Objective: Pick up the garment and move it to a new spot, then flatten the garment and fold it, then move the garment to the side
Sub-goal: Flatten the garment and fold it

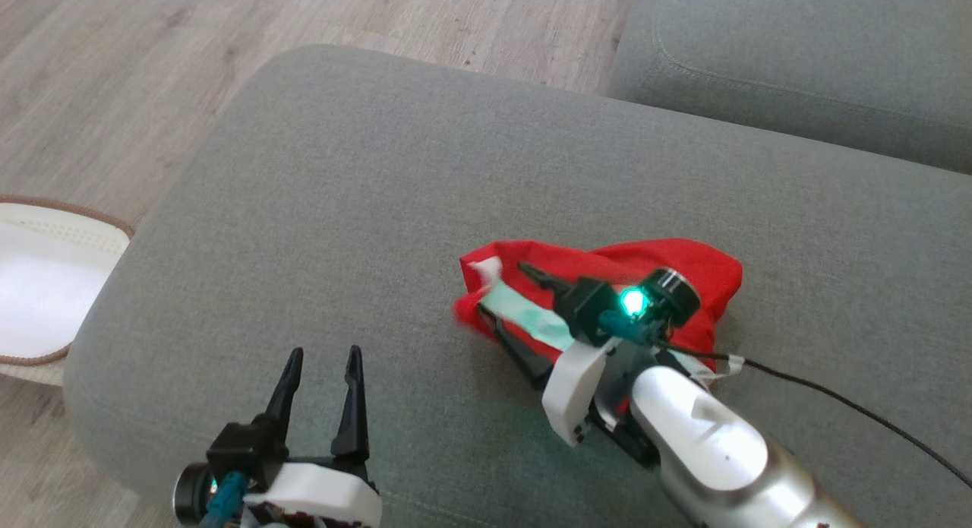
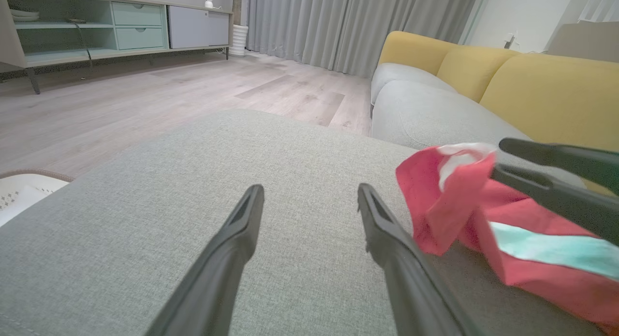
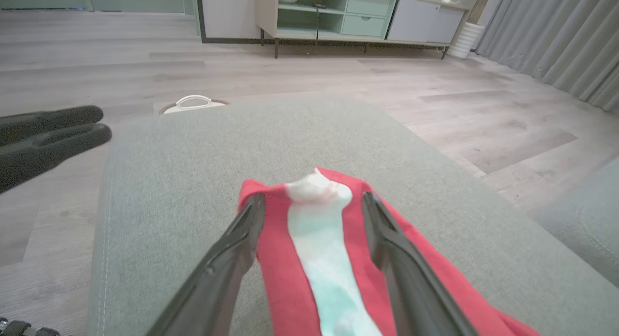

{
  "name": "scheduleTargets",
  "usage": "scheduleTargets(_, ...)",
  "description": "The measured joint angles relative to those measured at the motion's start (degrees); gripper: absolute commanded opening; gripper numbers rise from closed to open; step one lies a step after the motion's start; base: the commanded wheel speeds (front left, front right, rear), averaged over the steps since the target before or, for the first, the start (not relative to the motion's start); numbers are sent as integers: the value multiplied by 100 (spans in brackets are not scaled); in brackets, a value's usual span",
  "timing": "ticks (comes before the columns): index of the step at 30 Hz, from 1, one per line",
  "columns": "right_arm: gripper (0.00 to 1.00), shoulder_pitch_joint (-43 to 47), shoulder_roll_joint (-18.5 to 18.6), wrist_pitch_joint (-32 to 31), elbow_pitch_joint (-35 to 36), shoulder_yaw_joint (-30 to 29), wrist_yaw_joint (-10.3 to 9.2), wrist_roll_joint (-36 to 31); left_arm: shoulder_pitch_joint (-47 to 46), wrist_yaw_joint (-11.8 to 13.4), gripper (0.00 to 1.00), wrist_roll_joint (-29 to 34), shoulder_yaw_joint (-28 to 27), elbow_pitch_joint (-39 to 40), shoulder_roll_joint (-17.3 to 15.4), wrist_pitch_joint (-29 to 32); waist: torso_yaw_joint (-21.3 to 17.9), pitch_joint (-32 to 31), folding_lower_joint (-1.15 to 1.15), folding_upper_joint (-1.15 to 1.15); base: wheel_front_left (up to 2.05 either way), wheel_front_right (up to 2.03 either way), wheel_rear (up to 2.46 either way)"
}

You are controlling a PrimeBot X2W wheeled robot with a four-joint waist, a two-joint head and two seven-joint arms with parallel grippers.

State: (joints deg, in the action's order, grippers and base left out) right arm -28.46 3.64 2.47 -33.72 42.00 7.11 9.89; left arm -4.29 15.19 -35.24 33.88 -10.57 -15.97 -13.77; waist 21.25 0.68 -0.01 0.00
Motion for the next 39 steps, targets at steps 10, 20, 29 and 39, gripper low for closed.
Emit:
scheduleTargets(10, 100, 238, -3, -67, -281, -313, 0, -252, 21, 43, 100, -15, -47, -2, -3, -1, -45, 38, 0, 0, 0, 0, 0)
scheduleTargets(20, 100, 1093, -5, 365, 27, -2610, 0, -712, 138, 78, 100, -14, -69, 70, -31, -43, -413, -6, 0, 0, 0, 0, 0)
scheduleTargets(29, 100, 2381, -42, 114, 578, -3279, 0, -489, 181, 146, 100, -14, -75, 175, -131, -41, -689, 5, 0, 0, 0, 0, 0)
scheduleTargets(39, 100, 2412, -77, -56, 457, -2867, 0, 189, 163, 146, 100, -7, -64, 256, -157, 11, -607, 143, 1, 0, 0, 0, 0)
